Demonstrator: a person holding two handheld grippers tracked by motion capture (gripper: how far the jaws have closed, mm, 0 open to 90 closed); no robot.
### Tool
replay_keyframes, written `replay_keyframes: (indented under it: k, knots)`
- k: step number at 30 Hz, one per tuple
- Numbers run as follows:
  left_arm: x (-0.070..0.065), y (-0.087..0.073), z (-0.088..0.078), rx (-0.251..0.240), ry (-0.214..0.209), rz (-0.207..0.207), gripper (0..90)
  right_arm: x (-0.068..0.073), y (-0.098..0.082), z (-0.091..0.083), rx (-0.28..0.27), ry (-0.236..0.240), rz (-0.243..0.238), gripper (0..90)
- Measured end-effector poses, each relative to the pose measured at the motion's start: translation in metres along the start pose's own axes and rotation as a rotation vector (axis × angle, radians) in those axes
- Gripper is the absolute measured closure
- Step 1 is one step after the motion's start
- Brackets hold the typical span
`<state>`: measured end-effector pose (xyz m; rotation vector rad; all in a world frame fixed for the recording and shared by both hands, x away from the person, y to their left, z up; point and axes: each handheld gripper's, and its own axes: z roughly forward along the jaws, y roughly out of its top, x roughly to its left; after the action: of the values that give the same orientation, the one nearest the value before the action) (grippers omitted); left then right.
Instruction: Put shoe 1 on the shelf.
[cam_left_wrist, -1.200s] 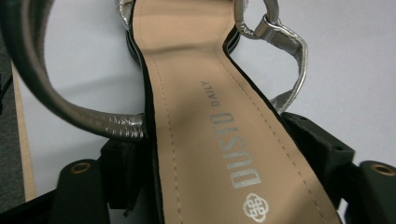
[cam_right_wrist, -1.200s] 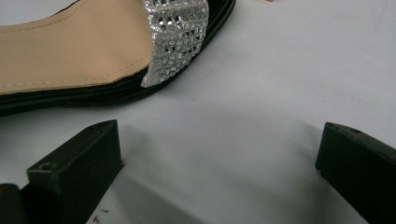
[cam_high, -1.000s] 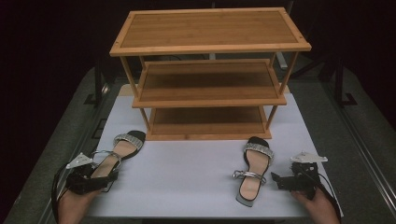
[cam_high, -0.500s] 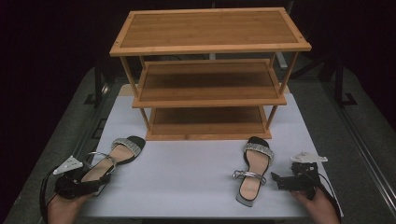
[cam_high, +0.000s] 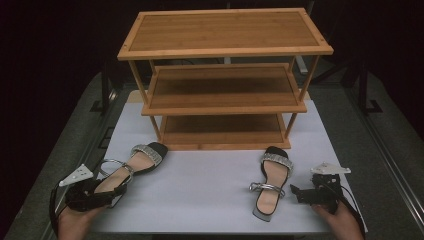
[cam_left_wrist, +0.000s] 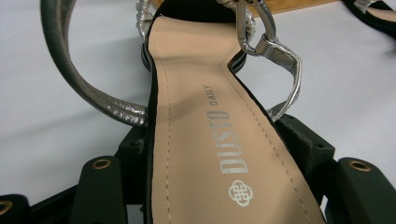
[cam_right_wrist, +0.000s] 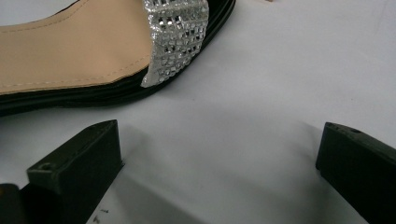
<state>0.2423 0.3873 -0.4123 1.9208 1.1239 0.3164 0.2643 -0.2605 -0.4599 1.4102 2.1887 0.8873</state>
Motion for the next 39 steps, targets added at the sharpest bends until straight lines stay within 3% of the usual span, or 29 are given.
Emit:
replay_keyframes:
  k: [10, 20, 29, 34, 39]
  knots:
    - [-0.013, 0.017, 0.016, -0.03, -0.06, 0.03, 37.3, 0.0, 0.0, 0.0, 0.0, 0.0, 0.0, 0.0]
    - [-0.029, 0.039, 0.05, -0.043, -0.104, 0.064, 37.3, 0.0, 0.0, 0.0, 0.0, -0.001, -0.001, 0.0]
    - [-0.038, 0.058, 0.081, -0.063, -0.096, 0.08, 37.3, 0.0, 0.0, 0.0, 0.001, 0.0, 0.0, 0.0]
    - [-0.039, 0.063, 0.092, -0.072, -0.102, 0.069, 37.3, 0.0, 0.0, 0.0, 0.0, 0.0, 0.0, 0.0]
    - [-0.044, 0.074, 0.11, -0.087, -0.079, 0.079, 37.3, 0.0, 0.0, 0.0, 0.0, 0.0, -0.002, 0.0]
